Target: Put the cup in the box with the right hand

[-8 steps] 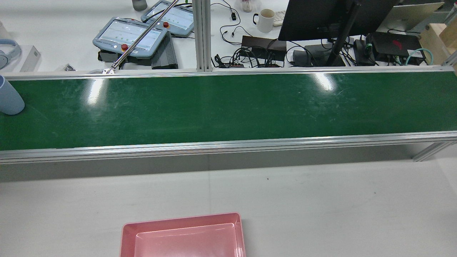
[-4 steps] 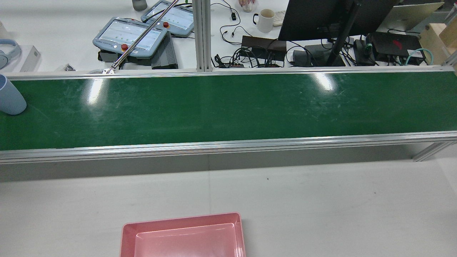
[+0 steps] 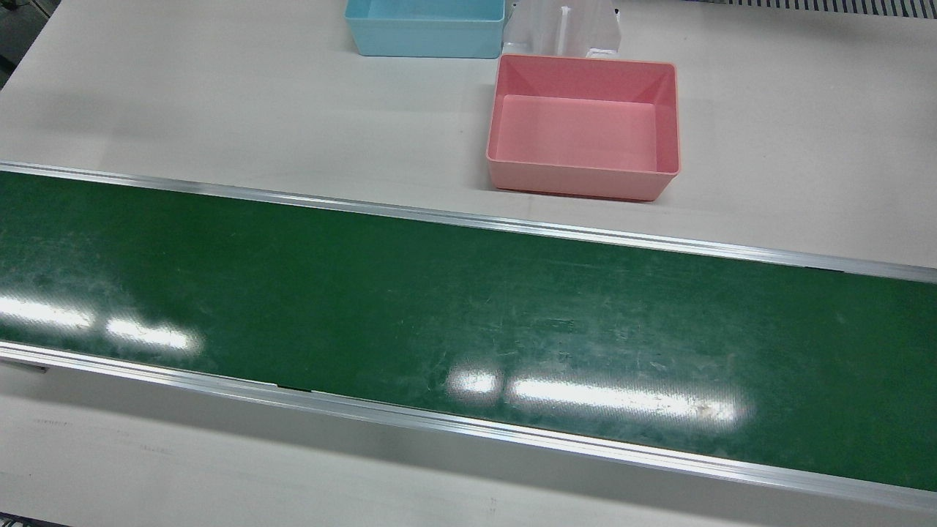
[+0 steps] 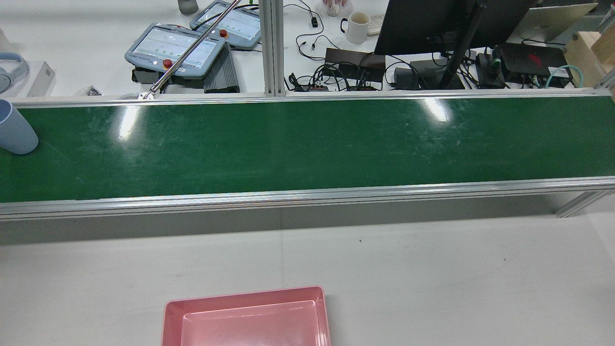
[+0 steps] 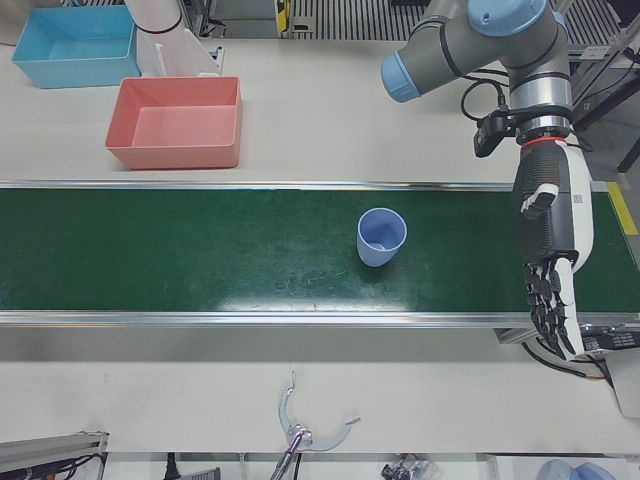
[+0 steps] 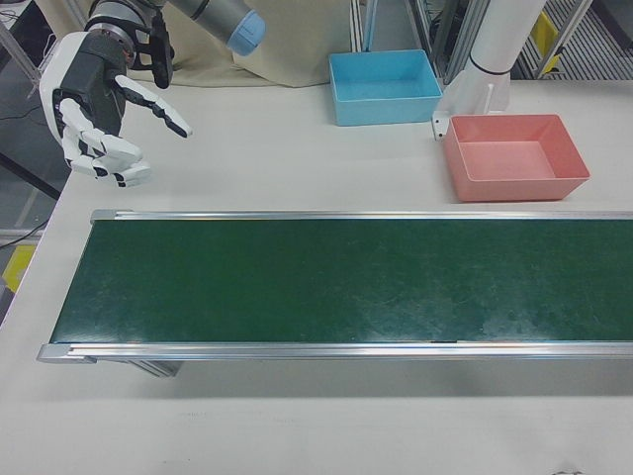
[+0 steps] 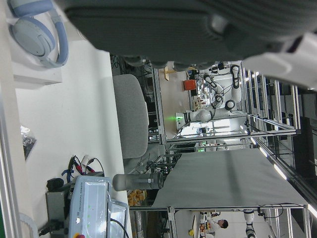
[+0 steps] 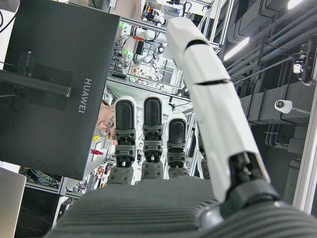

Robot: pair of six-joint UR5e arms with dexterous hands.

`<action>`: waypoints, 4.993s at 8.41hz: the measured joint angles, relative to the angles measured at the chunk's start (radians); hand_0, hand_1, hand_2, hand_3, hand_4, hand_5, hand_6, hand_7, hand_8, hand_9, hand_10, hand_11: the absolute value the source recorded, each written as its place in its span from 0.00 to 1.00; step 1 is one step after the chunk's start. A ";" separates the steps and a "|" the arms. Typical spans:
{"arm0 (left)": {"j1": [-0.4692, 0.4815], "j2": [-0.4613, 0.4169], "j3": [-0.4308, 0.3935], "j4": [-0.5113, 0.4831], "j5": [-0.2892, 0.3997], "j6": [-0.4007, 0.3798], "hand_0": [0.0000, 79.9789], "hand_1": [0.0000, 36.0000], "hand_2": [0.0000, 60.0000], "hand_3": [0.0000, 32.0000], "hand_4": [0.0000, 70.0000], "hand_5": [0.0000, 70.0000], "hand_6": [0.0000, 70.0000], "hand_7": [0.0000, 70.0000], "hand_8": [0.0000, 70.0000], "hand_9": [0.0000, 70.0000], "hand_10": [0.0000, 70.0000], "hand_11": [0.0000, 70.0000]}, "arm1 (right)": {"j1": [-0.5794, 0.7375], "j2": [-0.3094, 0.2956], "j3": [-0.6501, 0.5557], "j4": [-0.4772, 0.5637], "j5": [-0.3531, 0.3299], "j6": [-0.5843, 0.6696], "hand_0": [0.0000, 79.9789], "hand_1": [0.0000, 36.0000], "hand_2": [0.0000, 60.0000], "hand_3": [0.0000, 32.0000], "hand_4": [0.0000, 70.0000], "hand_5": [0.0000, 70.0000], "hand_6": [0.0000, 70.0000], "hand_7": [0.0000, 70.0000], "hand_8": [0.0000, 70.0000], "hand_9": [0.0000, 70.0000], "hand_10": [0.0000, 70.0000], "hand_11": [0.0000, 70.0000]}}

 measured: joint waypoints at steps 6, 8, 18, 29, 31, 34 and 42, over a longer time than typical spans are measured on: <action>0.000 0.000 -0.002 -0.003 0.000 0.000 0.00 0.00 0.00 0.00 0.00 0.00 0.00 0.00 0.00 0.00 0.00 0.00 | -0.001 0.000 0.000 0.000 0.000 -0.001 1.00 1.00 0.27 0.00 0.19 0.27 0.28 0.93 0.52 0.65 0.41 0.64; 0.000 0.001 -0.002 -0.003 0.001 0.000 0.00 0.00 0.00 0.00 0.00 0.00 0.00 0.00 0.00 0.00 0.00 0.00 | 0.000 0.000 0.001 0.000 0.000 0.000 1.00 1.00 0.27 0.00 0.19 0.27 0.27 0.92 0.52 0.65 0.41 0.63; 0.000 0.001 -0.003 -0.004 0.000 0.000 0.00 0.00 0.00 0.00 0.00 0.00 0.00 0.00 0.00 0.00 0.00 0.00 | 0.002 0.000 0.002 0.000 0.000 0.000 1.00 1.00 0.25 0.00 0.18 0.27 0.27 0.91 0.51 0.64 0.40 0.62; 0.000 0.001 -0.002 -0.004 0.000 0.000 0.00 0.00 0.00 0.00 0.00 0.00 0.00 0.00 0.00 0.00 0.00 0.00 | 0.002 0.000 0.002 0.001 0.000 0.001 1.00 1.00 0.26 0.00 0.19 0.27 0.27 0.90 0.51 0.65 0.39 0.61; -0.001 0.001 -0.003 -0.004 0.000 0.000 0.00 0.00 0.00 0.00 0.00 0.00 0.00 0.00 0.00 0.00 0.00 0.00 | 0.002 0.000 0.002 0.001 0.000 0.001 1.00 1.00 0.24 0.00 0.17 0.27 0.26 0.88 0.51 0.64 0.39 0.61; -0.001 0.001 -0.003 -0.004 0.000 0.000 0.00 0.00 0.00 0.00 0.00 0.00 0.00 0.00 0.00 0.00 0.00 0.00 | 0.002 0.000 0.002 0.001 0.000 0.001 1.00 1.00 0.25 0.00 0.18 0.27 0.26 0.88 0.51 0.64 0.39 0.61; -0.001 0.001 -0.003 -0.004 0.000 0.000 0.00 0.00 0.00 0.00 0.00 0.00 0.00 0.00 0.00 0.00 0.00 0.00 | 0.002 0.000 0.004 0.001 -0.001 0.001 1.00 1.00 0.23 0.00 0.18 0.27 0.26 0.89 0.51 0.64 0.39 0.62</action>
